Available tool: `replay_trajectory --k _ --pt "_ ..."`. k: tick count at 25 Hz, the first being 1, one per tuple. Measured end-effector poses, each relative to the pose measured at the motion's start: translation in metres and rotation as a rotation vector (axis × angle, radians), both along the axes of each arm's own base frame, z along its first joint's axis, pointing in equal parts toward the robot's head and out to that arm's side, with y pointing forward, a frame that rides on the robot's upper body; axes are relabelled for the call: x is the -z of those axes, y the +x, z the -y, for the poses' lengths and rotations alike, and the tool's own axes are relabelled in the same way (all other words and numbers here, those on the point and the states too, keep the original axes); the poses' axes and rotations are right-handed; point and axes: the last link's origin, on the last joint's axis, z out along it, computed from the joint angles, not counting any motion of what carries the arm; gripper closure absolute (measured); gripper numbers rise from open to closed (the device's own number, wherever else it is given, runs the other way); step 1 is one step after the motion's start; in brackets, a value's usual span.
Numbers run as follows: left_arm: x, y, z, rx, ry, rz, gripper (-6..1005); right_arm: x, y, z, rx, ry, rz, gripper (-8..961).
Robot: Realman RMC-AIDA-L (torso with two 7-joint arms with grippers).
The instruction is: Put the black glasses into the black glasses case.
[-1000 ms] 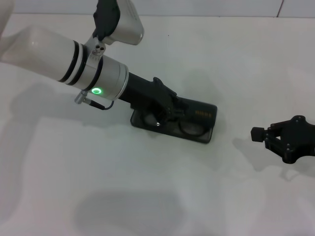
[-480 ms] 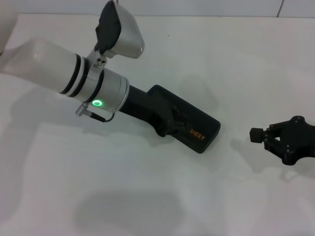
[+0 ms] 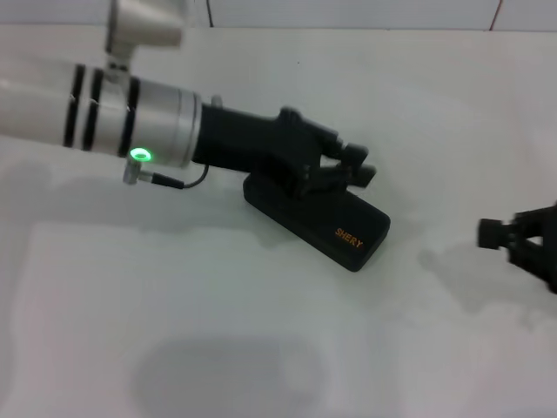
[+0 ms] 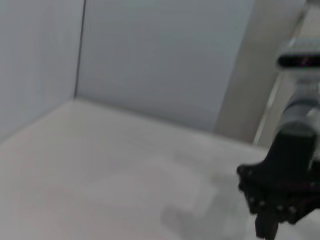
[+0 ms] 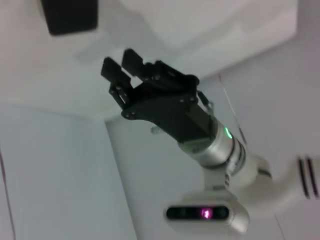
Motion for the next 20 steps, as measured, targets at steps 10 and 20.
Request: replay_trajectory --k 10,20 --pt "-0.044 -0.028 0.046 0.193 0.02 0.314 604 -0.01 -0.02 0.016 -0.25 -0.073 -0.134 856" --pt "-0.061 -0.066 0.068 0.08 -0.047 0.355 290 -0.003 -0.045 0.004 -0.405 -0.081 -0.179 432"
